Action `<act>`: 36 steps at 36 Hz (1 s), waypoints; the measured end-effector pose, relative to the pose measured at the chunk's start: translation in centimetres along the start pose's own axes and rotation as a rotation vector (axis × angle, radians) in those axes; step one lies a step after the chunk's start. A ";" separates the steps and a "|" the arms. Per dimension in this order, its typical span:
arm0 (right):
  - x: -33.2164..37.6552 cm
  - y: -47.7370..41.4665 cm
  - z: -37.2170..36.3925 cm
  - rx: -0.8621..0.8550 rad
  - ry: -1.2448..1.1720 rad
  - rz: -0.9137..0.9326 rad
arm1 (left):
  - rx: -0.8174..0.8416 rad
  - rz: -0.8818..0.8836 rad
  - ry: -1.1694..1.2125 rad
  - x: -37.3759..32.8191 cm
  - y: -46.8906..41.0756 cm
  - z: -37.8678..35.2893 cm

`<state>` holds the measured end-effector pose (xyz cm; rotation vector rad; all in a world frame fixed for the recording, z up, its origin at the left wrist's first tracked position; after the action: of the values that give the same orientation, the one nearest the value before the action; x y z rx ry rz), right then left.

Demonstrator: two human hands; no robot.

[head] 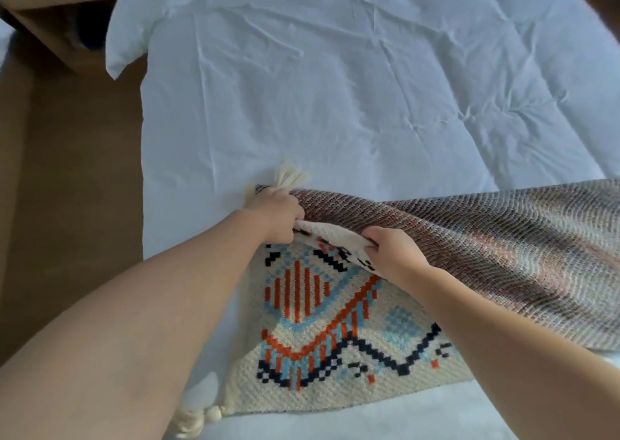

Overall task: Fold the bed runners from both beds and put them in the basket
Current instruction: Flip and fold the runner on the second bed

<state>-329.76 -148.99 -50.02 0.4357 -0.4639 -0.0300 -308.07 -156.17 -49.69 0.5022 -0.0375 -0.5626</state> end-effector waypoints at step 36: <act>-2.5 16.6 -15.7 0.244 0.417 0.478 | 0.107 0.592 0.116 -10.3 24.3 -18.7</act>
<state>-326.28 -127.32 -56.86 0.5451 -0.1492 0.5748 -301.48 -124.76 -53.76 0.5953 -0.1025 0.0483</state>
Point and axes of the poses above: each hand's wrist, its own y-axis away from the middle knuckle, its own z-axis out of the back of the hand, x = y × z, the point moved 2 cm from there along -y, towards the middle knuckle, and after that the axes turned 5 degrees about -x, right-handed, at the moved point
